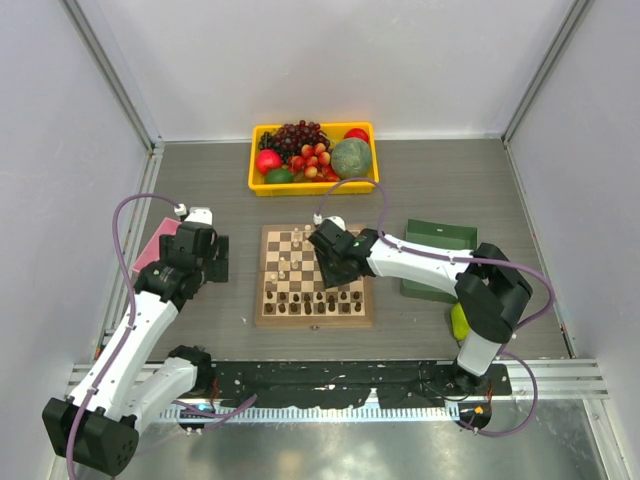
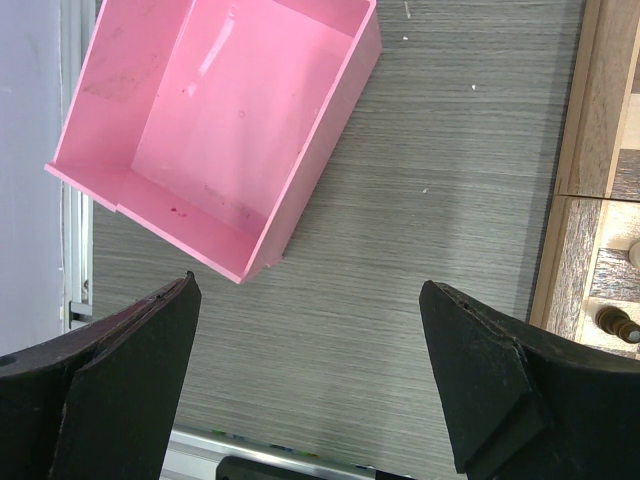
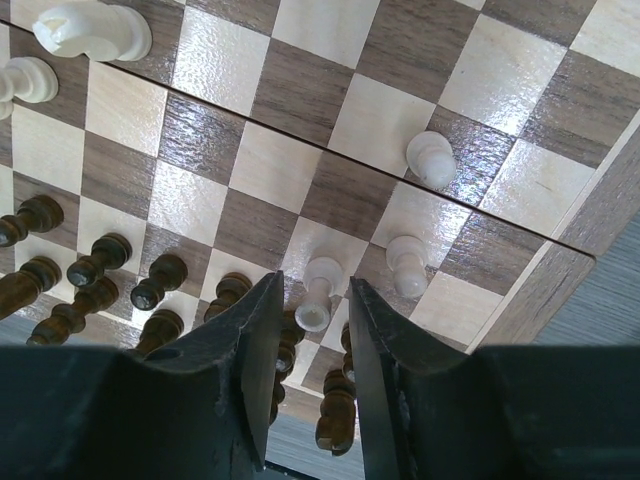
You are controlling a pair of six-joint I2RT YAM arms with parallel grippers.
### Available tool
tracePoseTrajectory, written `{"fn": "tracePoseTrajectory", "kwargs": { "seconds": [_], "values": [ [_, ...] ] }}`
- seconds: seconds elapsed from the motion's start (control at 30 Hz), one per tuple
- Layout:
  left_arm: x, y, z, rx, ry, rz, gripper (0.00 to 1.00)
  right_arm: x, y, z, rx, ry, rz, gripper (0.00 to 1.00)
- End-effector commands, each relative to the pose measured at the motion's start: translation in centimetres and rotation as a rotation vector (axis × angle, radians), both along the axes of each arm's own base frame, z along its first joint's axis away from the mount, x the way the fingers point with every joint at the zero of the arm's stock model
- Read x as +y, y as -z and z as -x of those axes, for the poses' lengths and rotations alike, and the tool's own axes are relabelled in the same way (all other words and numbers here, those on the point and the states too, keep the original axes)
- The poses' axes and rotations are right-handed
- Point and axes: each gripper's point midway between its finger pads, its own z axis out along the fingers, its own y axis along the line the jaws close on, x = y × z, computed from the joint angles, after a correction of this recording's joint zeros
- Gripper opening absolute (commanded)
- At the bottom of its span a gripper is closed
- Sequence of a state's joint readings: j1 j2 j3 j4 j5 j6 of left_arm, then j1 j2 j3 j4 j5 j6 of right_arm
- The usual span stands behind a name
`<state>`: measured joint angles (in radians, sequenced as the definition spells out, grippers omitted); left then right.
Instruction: Set up the chess pieces on the board
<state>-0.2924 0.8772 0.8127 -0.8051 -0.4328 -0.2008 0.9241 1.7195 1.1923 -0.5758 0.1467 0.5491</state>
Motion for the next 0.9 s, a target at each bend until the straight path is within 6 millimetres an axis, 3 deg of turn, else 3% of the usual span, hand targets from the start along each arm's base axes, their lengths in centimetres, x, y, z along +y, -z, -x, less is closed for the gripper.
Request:
{"fn": "tracePoseTrajectory", "kwargs": {
  "seconds": [0.0,0.37,0.67,0.87],
  "values": [
    [-0.1,-1.1,-0.5,-0.033,0.005,0.010,0.99,0.6,-0.6,-0.2,-0.017,-0.004,-0.003,0.38],
    [-0.2,-1.2,-0.5,-0.035,0.008,0.012,0.99,0.6,-1.4,-0.6,-0.039,-0.004,-0.001,0.27],
    [-0.2,-1.2,-0.5,-0.036,0.007,0.011,0.99,1.6,-6.7,-2.8,-0.173,-0.012,-0.055,0.25],
    [-0.1,-1.2,-0.5,-0.035,0.005,0.010,0.99,-0.1,-9.5,-6.0,-0.252,0.054,-0.063,0.25]
  ]
}}
